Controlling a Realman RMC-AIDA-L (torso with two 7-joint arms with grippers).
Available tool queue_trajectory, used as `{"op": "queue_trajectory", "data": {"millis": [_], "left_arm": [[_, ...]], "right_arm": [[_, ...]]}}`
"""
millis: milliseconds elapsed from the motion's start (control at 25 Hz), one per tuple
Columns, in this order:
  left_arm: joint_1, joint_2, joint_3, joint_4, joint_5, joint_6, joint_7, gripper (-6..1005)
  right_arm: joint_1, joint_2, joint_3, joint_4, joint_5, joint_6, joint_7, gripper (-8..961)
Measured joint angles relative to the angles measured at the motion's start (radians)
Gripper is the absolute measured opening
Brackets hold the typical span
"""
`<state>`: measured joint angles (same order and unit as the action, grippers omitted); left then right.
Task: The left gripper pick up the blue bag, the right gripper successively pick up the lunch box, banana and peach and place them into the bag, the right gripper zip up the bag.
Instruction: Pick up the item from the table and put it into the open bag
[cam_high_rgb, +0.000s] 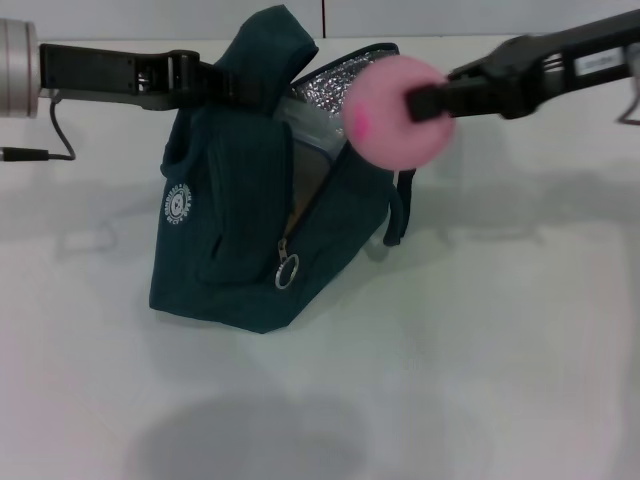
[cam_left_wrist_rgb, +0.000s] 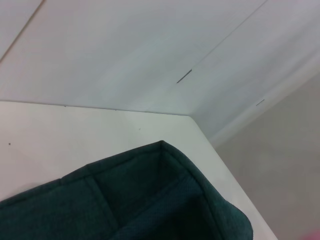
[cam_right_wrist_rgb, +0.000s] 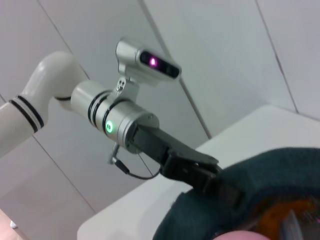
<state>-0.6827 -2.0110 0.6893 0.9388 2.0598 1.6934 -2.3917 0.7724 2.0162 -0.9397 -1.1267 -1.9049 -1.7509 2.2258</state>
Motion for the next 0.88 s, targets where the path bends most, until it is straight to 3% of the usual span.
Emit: {"op": "queue_trajectory", "data": {"millis": [400,760,880], "left_arm": [[0.001,0.0,-0.001,0.0,-0.002,0.0,0.0,35],[0.002,0.002,-0.002,0.0,-0.006,0.0,0.0,36],[0.002,0.002,-0.002,0.0,-0.01,0.0,0.0,36]], "right_arm": [[0.003,0.004,-0.207,0.075,0.062,0.246,-0.114,46],[0.002,0.004,-0.242,0.078,0.082,0.268,-0.149,52],[-0.008,0.004,-0.243,0.076,0.101,0.266,-0.167,148]]}}
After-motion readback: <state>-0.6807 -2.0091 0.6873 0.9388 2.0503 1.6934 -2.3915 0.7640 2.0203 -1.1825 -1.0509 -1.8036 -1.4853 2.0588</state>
